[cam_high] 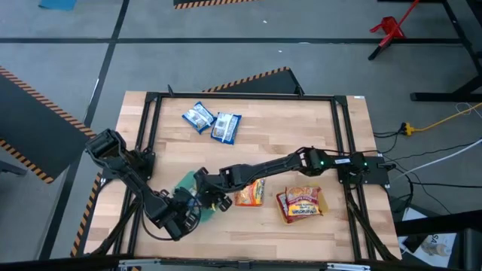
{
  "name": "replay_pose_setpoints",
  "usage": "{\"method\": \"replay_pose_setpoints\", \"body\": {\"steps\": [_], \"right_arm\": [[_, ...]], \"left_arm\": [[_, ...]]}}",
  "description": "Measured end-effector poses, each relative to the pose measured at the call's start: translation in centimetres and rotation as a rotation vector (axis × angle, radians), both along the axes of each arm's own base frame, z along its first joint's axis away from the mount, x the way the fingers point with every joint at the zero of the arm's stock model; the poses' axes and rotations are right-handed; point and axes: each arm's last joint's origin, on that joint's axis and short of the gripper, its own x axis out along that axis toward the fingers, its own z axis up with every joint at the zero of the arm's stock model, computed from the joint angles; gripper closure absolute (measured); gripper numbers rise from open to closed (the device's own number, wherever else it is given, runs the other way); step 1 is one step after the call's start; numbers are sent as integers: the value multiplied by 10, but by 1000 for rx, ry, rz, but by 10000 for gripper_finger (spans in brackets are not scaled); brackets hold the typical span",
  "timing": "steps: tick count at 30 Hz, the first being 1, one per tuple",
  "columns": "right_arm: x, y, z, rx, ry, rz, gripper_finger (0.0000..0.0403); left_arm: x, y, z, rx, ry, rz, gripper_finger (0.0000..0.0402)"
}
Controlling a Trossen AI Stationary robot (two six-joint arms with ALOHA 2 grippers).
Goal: Sort Maruchan noodles
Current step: Adjust the green bin
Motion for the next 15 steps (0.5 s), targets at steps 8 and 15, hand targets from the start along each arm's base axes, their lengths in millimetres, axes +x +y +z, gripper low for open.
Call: {"method": "replay_pose_setpoints", "body": {"steps": [8, 15], "right_arm": [[-6, 2, 8, -58, 16, -6, 217], [-19, -15, 50, -146, 6, -61, 217]], "left_arm": [[2, 1, 1, 5, -16, 6, 401], [-6, 2, 36, -20, -115, 28, 401]]}}
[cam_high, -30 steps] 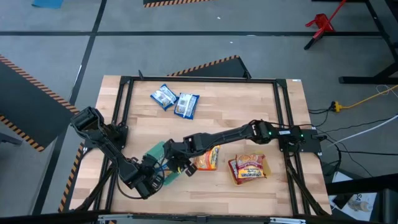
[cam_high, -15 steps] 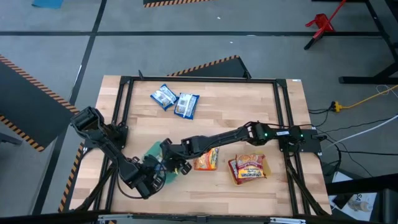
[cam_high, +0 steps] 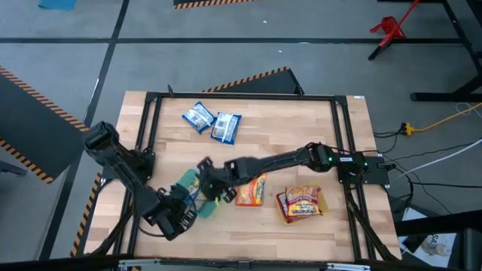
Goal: Sort Maruchan noodles
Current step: Adjust the green bin, then put the right blue noodle pack into the green bin
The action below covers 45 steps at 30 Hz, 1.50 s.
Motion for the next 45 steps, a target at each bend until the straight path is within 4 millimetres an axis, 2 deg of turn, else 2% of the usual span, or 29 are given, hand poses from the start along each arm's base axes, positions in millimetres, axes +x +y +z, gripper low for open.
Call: {"method": "replay_pose_setpoints", "body": {"steps": [5, 7, 10, 14, 17, 21, 25, 29, 32, 35, 39, 45], "right_arm": [[-2, -41, 26, -64, -52, -120, 217], [-6, -68, 32, -94, -21, -179, 217], [-17, -120, 35, -105, 86, -255, 217], [-38, -187, 35, -104, 229, -273, 217], [-44, -230, 30, -40, 205, -242, 217], [-46, -268, 15, 0, 153, -293, 215], [-43, -278, -5, 57, 164, -340, 185], [-40, -279, -26, 67, 217, -373, 119], [-36, -271, -39, 68, 258, -360, 67], [-30, -260, -47, -2, 274, -368, 32], [-24, -246, -53, -48, 288, -359, 16], [-16, -221, -53, 138, 244, -343, 30]], "left_arm": [[-13, 7, 26, -28, -42, 3, 401], [-16, 12, 35, -13, -78, 18, 401], [-20, 23, 49, 24, -166, 39, 401], [-24, 31, 64, 75, -270, 11, 401], [-27, 39, 71, 136, -316, -4, 394], [-27, 48, 74, 192, -322, 5, 376], [-27, 54, 74, 237, -291, -1, 358], [-24, 61, 73, 278, -258, -6, 342], [-22, 63, 73, 294, -247, -18, 334], [-20, 66, 73, 301, -241, -15, 331], [-19, 67, 73, 306, -237, -12, 331], [-19, 68, 73, 309, -234, -14, 330]]}}
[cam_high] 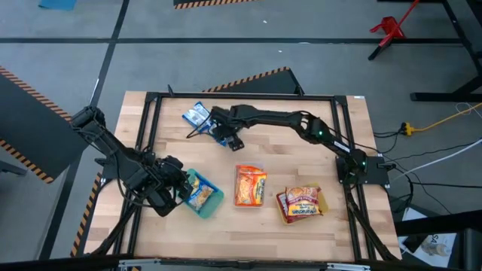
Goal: Sort Maruchan noodles
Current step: Put the right blue noodle pack into the green bin
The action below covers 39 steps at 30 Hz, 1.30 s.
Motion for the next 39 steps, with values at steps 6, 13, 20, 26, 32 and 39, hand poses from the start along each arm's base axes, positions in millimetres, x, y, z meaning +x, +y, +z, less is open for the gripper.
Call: {"method": "replay_pose_setpoints", "body": {"steps": [6, 13, 20, 26, 32, 39], "right_arm": [[13, 37, 2, 51, -71, 65, 48], [20, 37, 29, -162, -114, 70, 52], [10, 12, 22, -55, -80, -19, 52], [8, 13, -3, -35, -52, -22, 52], [7, 13, -20, -60, -54, -30, 52], [7, 13, -22, -83, -67, -90, 71]], "left_arm": [[0, 0, 0, -4, -2, 0, 330], [0, -1, 0, -5, -1, -3, 330], [0, -1, 0, -4, 0, -4, 330], [0, -1, 0, 14, 11, -27, 330], [0, -1, 0, 16, 12, -30, 330], [0, -1, 0, 17, 13, -30, 331]]}}
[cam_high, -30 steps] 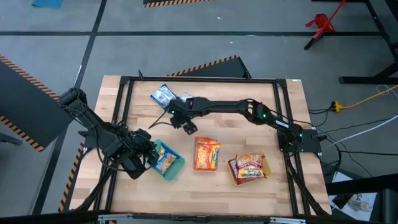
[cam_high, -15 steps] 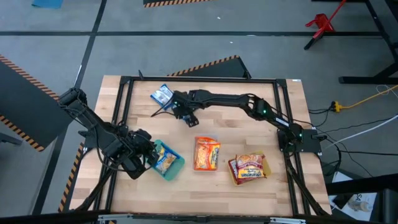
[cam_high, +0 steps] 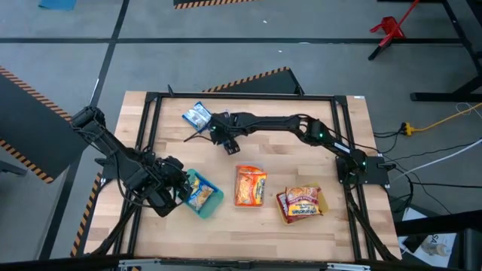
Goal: Sort Maruchan noodles
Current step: Put the right blue noodle pack into the green bin
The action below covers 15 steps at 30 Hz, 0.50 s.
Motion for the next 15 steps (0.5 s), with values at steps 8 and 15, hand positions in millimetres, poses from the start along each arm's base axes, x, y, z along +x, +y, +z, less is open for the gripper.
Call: {"method": "replay_pose_setpoints", "body": {"steps": [8, 15], "right_arm": [[3, 1, 1, 29, -54, -135, 200], [4, 0, 2, 55, -91, -211, 329]], "left_arm": [[0, 0, 0, 0, 0, 0, 330], [0, 0, 0, 0, 0, 0, 330]]}}
